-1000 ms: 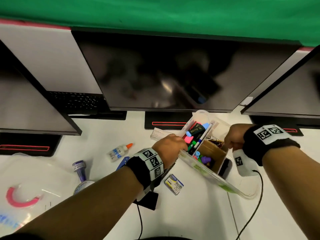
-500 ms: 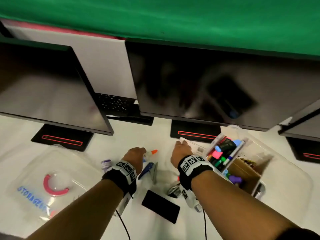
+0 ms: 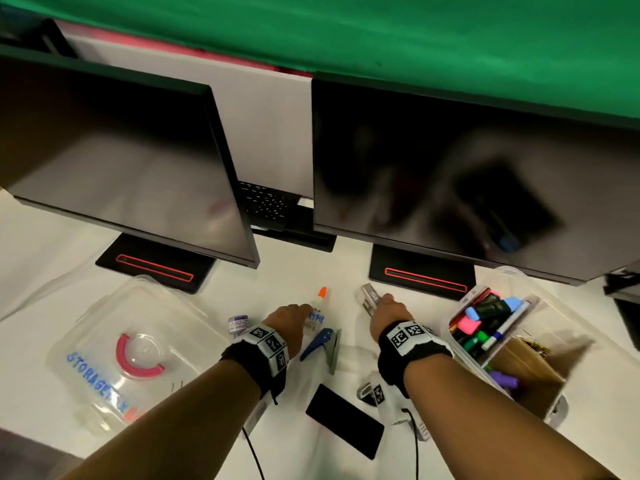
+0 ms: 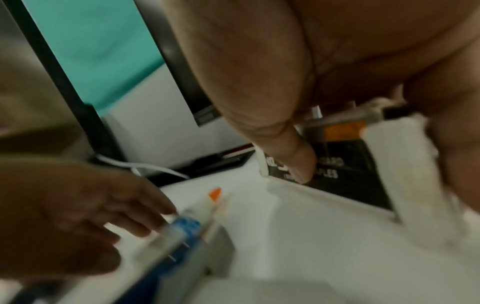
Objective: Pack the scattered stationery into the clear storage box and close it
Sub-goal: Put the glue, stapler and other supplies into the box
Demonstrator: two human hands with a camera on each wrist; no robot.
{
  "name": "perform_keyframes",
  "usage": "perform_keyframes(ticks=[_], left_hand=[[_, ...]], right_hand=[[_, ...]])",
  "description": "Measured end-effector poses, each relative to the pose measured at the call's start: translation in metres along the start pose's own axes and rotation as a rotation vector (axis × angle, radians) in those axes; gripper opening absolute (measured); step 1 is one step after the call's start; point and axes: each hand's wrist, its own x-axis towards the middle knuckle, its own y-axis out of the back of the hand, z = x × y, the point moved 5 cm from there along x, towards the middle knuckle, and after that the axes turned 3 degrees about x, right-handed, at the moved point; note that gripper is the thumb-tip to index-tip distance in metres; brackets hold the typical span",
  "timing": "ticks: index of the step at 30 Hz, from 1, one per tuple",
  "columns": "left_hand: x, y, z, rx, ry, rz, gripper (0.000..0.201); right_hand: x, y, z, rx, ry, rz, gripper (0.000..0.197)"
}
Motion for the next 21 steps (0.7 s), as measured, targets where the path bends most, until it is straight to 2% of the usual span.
perform_keyframes(ticks=[4,8,11,13,15,16,19,21], left_hand=[[-0.001,0.009,-0.010,0.163,0.073,0.068,0.047],[-0.011,0.015,-0.035,0.315,0.268,0.113,0.047],[-0.028,0.016,-0.047,0.292,0.464,0.074,0.046],[-0.036,0.011,-0.053,0.254,0.540,0.001,0.060],[-0.038,-0.001,-0.054,0.253,0.522,-0.109,0.090],[-0.037,-0.006,-0.052,0.249,0.493,-0.131,0.095],[-0.041,-0.007,-0.034,0.242,0.413,-0.134,0.092],[-0.044,-0.002,-0.025,0.244,0.399,-0.150,0.103]], right_hand=[[-0.023,0.036,-0.003,0.093,0.126,0.080,0.038],[-0.047,0.096,0.021,0.161,0.175,0.206,0.039],[-0.063,0.135,0.055,0.251,0.154,0.259,0.033],[-0.073,0.154,0.076,0.317,0.139,0.310,0.029],[-0.082,0.165,0.095,0.374,0.121,0.350,0.027],[-0.086,0.169,0.103,0.391,0.115,0.364,0.026],[-0.094,0.178,0.126,0.395,0.112,0.419,0.023],[-0.099,0.186,0.139,0.393,0.101,0.466,0.022]])
